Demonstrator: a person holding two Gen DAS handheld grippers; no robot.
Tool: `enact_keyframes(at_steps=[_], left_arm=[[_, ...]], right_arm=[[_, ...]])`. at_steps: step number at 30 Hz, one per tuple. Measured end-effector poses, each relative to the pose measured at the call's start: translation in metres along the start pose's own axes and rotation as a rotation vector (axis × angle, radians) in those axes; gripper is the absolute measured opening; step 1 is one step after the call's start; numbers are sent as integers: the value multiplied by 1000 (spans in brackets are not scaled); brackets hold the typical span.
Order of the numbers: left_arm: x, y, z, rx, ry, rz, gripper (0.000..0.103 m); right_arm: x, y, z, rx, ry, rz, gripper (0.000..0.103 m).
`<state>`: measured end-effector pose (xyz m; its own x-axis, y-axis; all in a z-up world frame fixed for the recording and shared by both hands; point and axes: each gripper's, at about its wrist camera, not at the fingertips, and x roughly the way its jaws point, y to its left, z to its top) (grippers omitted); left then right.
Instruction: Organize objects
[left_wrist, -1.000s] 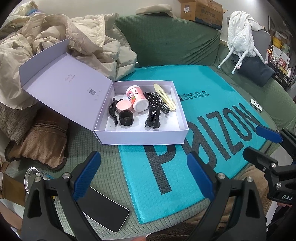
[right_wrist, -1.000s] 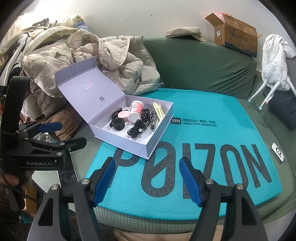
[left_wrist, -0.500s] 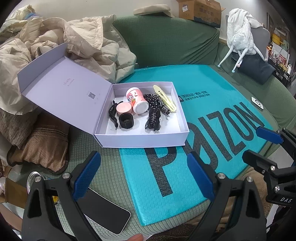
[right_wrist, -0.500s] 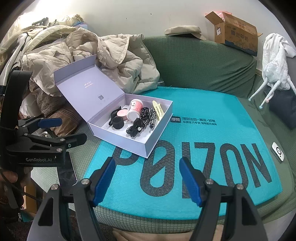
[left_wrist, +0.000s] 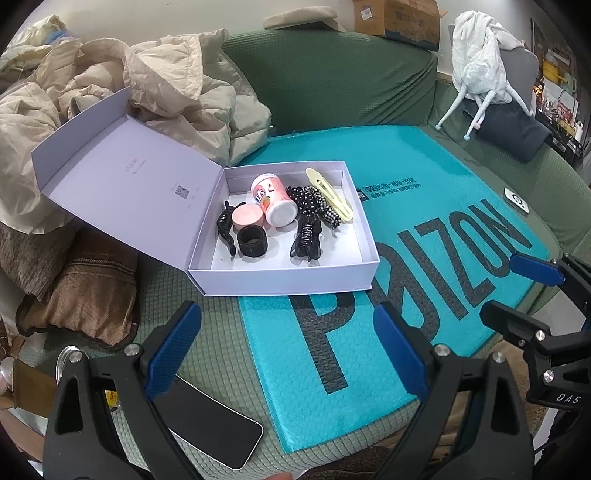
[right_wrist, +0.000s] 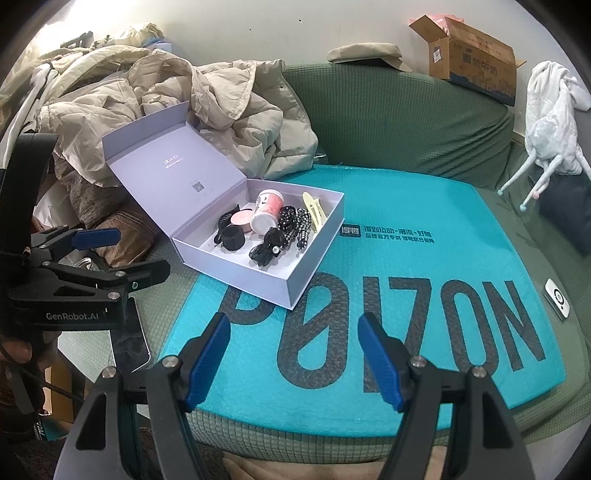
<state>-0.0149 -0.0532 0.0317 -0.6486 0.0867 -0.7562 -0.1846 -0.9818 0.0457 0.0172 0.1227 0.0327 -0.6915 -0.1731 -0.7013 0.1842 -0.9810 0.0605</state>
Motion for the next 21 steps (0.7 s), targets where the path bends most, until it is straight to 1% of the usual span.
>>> enact_keyframes(at_steps=[16,21], left_arm=[[2,1,-3,-10,5,4,94],[0,0,-3,-4,-13,-16,94]], right_arm=[[3,-4,-2,14,7,-1,73],[3,-4,-2,15,8,0,73]])
